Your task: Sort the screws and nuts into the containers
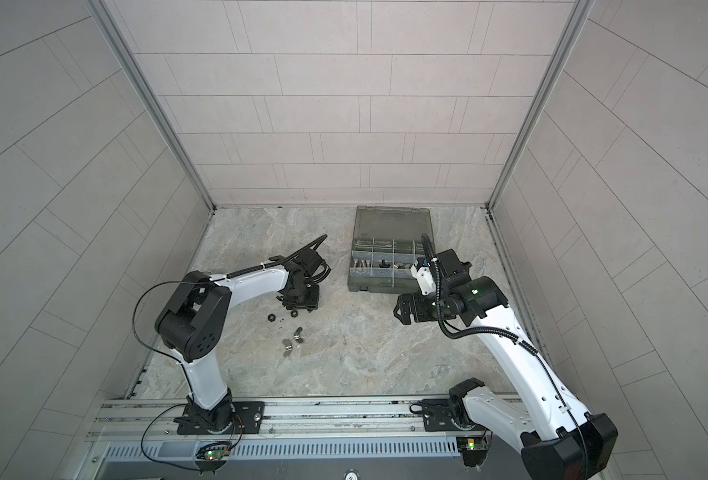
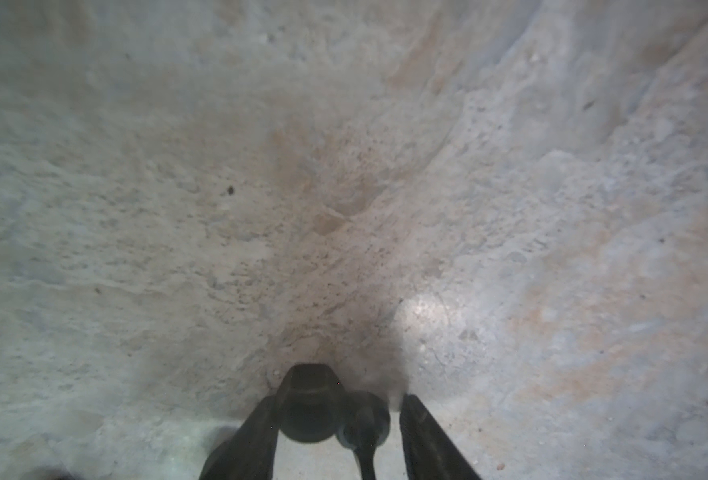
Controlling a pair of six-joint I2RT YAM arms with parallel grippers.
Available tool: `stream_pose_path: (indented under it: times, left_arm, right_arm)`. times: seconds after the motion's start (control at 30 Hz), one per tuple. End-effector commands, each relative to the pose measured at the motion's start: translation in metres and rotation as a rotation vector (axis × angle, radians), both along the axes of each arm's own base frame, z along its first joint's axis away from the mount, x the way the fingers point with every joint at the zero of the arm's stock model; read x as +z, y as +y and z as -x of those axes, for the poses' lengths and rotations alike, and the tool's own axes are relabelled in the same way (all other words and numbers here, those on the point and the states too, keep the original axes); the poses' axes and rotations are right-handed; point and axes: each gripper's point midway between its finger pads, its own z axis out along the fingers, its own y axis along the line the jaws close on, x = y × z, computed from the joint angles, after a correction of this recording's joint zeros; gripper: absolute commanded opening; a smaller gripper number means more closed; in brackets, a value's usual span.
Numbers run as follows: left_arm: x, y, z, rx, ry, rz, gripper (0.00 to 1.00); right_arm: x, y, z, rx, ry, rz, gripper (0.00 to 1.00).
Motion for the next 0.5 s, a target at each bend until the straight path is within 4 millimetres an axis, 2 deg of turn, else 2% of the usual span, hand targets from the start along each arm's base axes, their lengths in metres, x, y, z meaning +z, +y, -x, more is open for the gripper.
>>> stream_pose_path:
  times: [0.0,0.2,0.47]
  left_arm:
    - [-0.007,-0.005,-0.01,-0.01,-0.001,0.012,0.53]
    - [0.004,-0.009,-0.016,-0.01,-0.01,0.025,0.53]
    - [0.015,-0.001,0.004,0.013,-0.007,0.033,0.53]
  right_arm:
    - [0.006,-0.004,0.004,0.002,-0.017,0.013,0.99]
    - [0.006,-0.004,0.005,0.001,-0.016,0.015,0.99]
    - [0.004,-0.004,0.005,0.001,-0.017,0.014,0.99]
